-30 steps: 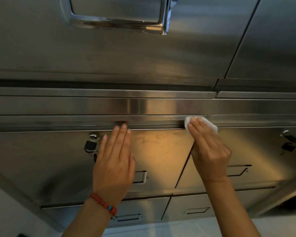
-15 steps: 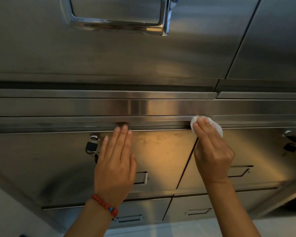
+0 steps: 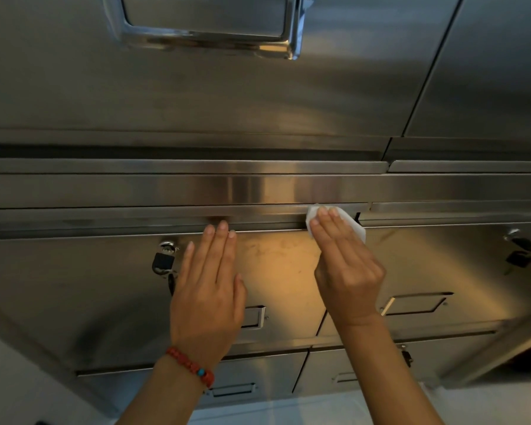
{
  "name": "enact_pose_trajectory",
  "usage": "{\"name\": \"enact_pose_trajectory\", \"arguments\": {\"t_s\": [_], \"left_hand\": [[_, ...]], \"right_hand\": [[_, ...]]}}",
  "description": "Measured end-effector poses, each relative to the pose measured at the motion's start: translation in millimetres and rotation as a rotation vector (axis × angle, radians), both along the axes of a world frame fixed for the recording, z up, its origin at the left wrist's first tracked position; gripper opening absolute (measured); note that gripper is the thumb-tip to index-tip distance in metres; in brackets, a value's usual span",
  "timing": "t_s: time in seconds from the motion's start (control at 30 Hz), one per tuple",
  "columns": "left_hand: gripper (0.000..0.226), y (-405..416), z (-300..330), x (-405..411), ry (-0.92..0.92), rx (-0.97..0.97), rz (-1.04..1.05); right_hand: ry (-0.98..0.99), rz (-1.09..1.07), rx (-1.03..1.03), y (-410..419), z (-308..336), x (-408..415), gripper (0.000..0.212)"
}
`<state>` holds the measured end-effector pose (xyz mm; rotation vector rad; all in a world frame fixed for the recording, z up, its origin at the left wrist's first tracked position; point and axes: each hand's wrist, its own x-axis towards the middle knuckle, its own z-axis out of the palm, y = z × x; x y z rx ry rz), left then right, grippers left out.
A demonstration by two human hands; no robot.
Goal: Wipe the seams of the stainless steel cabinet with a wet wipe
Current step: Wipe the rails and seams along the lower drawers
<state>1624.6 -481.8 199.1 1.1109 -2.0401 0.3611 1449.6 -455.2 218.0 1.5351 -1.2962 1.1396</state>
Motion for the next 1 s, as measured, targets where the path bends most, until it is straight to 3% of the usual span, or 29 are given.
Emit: {"name": "enact_pose_trajectory", "arguments": {"t_s": [0.53,0.7,1.0], "left_hand": [[0.048,0.1,1.8,2.9,-0.091,-0.023,0.042],[0.049,0.4,1.0,1.5,-0.068,-0.011,0.040],[0.049,1.6,2.2,-0.1,-0.050,0.017,0.037]], "right_hand": [[0.107,0.080,0.022,-9.2,2.3,20.9,0.024],[0.095,0.034,0.035,-0.1,5.7,-2.3,0.035],[0.041,-0.040,-0.004,4.1,5.2,-9.7,0.034]]}}
